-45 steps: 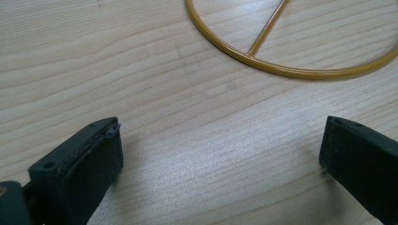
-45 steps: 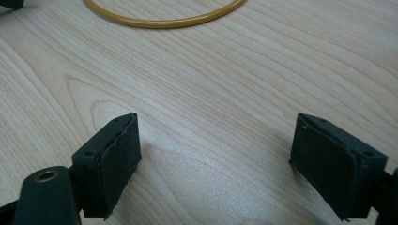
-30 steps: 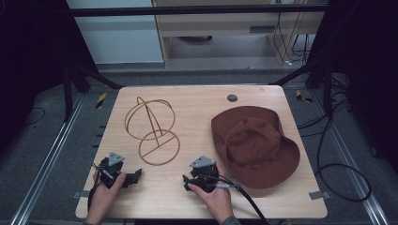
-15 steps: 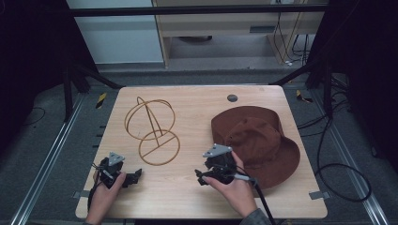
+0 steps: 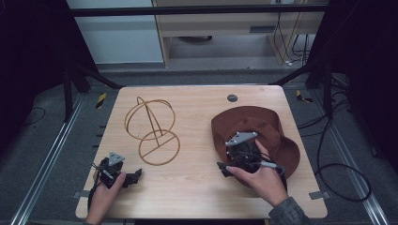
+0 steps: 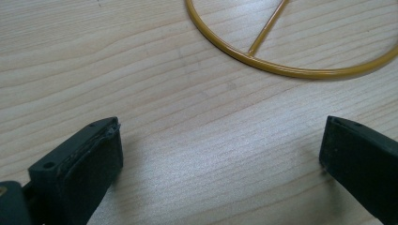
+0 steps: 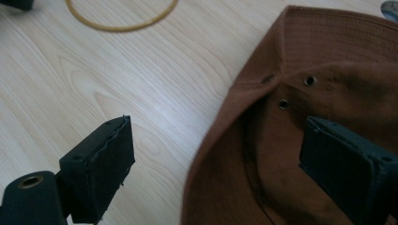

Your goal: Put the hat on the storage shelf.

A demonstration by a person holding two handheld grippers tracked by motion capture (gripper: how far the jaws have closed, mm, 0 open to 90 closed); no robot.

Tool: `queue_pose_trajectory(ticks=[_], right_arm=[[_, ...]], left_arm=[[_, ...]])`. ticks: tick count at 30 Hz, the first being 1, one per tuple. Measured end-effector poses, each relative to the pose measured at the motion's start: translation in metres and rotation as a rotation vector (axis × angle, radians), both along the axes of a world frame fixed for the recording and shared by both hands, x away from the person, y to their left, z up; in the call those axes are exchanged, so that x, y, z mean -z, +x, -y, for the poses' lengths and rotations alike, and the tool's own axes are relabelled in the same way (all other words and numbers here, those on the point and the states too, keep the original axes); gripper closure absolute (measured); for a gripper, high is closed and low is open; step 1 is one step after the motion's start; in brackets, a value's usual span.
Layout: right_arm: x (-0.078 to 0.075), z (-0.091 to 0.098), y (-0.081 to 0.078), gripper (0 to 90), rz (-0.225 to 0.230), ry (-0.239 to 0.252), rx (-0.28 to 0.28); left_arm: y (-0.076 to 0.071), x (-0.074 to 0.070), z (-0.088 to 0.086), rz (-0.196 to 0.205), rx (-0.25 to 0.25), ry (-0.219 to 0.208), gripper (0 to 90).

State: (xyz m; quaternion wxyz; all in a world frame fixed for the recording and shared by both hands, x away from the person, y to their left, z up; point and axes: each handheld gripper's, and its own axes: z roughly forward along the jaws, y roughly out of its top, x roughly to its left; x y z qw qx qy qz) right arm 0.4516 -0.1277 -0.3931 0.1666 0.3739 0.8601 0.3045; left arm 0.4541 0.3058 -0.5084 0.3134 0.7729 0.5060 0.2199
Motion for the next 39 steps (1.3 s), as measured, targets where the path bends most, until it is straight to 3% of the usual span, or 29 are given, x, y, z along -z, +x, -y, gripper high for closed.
queue_pose_trajectory(ticks=[6, 12, 17, 21, 27, 29, 39], right_arm=[[-0.008, 0.023, 0.008, 8.6, -0.016, -0.018, -0.009], [-0.020, 0.060, 0.026, 11.6, -0.073, -0.108, -0.019], [-0.035, 0.083, 0.044, 12.1, -0.096, -0.150, 0.003], [-0.038, 0.098, 0.060, 10.3, -0.112, -0.139, 0.047], [-0.034, 0.109, 0.077, 8.3, -0.144, -0.139, 0.077], [-0.030, 0.112, 0.086, 6.9, -0.190, -0.132, 0.100], [-0.021, 0.111, 0.103, 9.0, -0.205, -0.155, 0.082]], left_arm=[[0.000, 0.000, 0.000, 0.000, 0.000, 0.000, 0.0], [0.000, 0.000, 0.000, 0.002, -0.004, -0.004, 0.0], [0.000, 0.000, 0.000, 0.000, -0.001, 0.000, 0.0], [0.000, 0.000, 0.000, 0.000, -0.002, -0.001, 0.0], [0.000, 0.000, 0.000, -0.001, -0.001, -0.001, 0.0], [0.000, 0.000, 0.000, -0.001, -0.001, -0.001, 0.0], [0.000, 0.000, 0.000, 0.001, -0.003, -0.003, 0.0]])
